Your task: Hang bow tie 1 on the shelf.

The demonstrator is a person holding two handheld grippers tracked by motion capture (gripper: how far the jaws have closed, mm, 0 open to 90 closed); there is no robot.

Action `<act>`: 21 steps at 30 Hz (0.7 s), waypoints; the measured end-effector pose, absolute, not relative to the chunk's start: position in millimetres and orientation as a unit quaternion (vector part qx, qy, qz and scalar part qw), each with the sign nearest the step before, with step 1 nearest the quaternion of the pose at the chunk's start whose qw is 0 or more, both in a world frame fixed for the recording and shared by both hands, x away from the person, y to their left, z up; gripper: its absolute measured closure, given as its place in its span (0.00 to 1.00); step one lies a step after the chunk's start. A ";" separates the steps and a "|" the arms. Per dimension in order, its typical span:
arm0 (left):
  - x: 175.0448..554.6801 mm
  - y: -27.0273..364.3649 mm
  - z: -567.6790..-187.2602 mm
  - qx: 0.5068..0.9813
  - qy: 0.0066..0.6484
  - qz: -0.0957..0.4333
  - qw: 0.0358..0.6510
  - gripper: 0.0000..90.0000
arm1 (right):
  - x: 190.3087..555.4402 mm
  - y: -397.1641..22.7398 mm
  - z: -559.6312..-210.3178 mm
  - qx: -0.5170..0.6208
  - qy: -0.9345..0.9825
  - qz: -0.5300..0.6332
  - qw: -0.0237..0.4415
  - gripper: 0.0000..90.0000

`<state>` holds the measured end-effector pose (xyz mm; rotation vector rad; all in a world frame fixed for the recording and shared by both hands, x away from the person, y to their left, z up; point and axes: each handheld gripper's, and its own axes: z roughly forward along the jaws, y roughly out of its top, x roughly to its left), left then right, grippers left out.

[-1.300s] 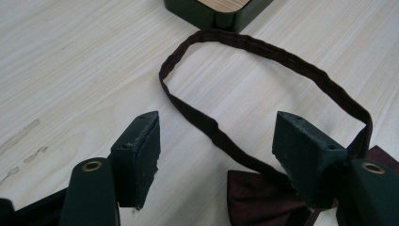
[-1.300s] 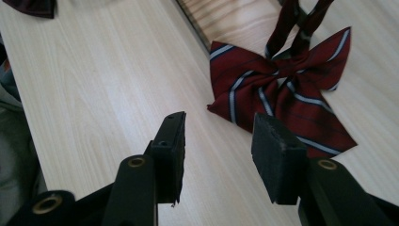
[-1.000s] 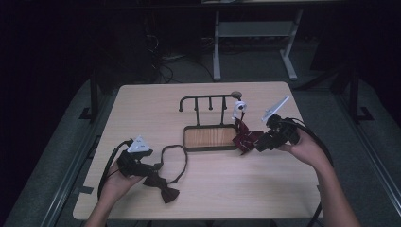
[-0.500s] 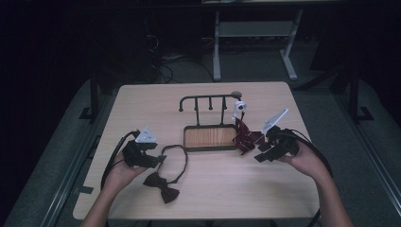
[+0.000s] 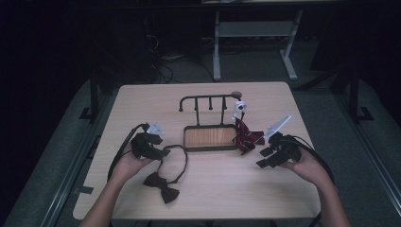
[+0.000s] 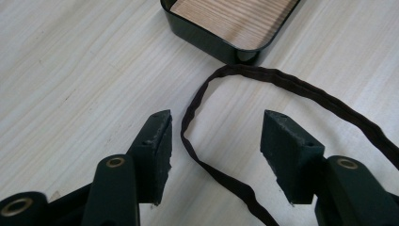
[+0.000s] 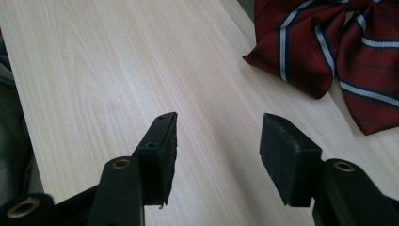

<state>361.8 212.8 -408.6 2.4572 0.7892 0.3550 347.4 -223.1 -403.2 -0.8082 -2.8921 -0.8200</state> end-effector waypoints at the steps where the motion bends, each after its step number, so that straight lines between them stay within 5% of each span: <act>1: 363.4 211.7 -410.1 0.909 0.295 0.130 0.265 0.50 | 347.3 -223.8 -403.9 -0.259 -0.929 -0.265 0.013 0.52; 21: 391.1 201.7 -429.4 0.921 0.304 0.106 0.220 0.71 | 336.1 -232.3 -412.6 -0.268 -0.924 -0.273 0.020 0.50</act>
